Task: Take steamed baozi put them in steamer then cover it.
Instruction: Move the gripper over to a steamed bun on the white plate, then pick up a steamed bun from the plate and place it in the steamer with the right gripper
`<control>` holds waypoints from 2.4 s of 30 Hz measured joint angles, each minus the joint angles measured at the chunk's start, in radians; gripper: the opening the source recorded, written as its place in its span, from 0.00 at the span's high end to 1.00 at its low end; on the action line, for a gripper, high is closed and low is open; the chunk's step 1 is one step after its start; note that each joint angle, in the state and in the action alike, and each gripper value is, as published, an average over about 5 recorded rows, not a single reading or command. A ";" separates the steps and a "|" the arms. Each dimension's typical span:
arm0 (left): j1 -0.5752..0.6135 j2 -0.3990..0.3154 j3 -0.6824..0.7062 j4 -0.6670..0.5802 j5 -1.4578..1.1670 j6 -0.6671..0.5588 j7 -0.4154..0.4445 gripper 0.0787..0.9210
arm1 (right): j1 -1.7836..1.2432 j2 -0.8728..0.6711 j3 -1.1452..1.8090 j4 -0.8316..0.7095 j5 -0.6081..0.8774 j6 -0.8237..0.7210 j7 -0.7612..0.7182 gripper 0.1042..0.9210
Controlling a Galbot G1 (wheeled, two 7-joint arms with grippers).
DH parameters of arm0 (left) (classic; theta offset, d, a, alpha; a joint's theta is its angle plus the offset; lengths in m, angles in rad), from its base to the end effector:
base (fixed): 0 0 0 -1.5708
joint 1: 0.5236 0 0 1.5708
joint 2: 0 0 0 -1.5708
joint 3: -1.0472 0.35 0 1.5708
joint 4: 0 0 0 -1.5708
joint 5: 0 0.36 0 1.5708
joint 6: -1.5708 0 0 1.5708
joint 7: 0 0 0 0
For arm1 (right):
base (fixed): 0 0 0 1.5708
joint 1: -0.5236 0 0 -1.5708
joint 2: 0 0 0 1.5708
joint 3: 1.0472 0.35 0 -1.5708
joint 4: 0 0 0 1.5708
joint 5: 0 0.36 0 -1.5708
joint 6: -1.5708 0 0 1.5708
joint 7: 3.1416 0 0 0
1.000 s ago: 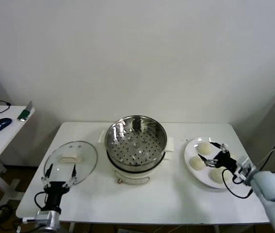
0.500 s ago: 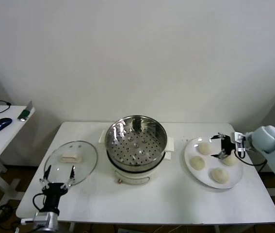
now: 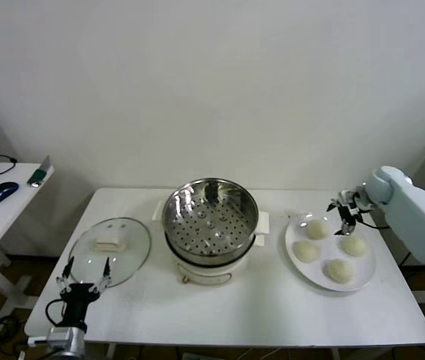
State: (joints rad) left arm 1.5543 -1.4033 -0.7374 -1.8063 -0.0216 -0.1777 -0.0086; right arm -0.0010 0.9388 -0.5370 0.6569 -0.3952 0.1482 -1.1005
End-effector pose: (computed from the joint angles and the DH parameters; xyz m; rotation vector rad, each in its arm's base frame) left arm 0.1777 0.1176 -0.3846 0.1992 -3.0434 -0.3422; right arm 0.5954 -0.2204 -0.2205 1.1909 -1.3789 1.4466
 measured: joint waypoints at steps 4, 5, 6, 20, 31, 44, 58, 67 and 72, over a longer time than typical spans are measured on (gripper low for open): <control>-0.004 0.001 0.000 0.008 0.000 0.000 0.000 0.12 | 0.017 0.055 -0.009 -0.070 -0.028 0.016 -0.005 0.12; -0.004 0.002 0.000 0.010 0.000 0.000 0.000 0.12 | 0.020 0.067 -0.010 -0.085 -0.035 0.019 -0.006 0.12; -0.005 0.002 0.000 0.012 0.000 0.000 0.000 0.12 | 0.023 0.079 -0.010 -0.100 -0.042 0.023 -0.008 0.12; -0.010 0.005 -0.001 0.023 0.000 0.000 0.000 0.12 | 0.047 0.178 -0.017 -0.224 -0.103 0.048 -0.029 0.12; -0.003 0.005 -0.003 0.026 0.000 -0.006 -0.001 0.12 | 0.052 0.200 -0.018 -0.262 -0.134 0.061 -0.042 0.23; 0.006 0.004 -0.002 0.021 0.002 -0.007 -0.002 0.12 | 0.056 0.209 -0.013 -0.275 -0.148 0.076 -0.045 0.32; 0.028 0.003 -0.006 0.003 -0.001 -0.011 -0.005 0.12 | 0.148 0.174 -0.127 -0.186 -0.032 0.095 -0.072 0.35; 0.049 0.002 -0.002 -0.014 -0.004 -0.019 -0.006 0.12 | 0.383 0.207 -0.421 -0.039 0.236 0.143 -0.112 0.34; 0.065 -0.001 0.004 -0.023 -0.008 -0.024 -0.008 0.12 | 0.517 0.265 -0.552 0.026 0.352 0.190 -0.129 0.34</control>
State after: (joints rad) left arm 1.6190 -1.4045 -0.7335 -1.8295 -0.0294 -0.2016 -0.0162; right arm 0.5159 1.2042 -1.0893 0.6831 -0.0436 0.3379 -1.2299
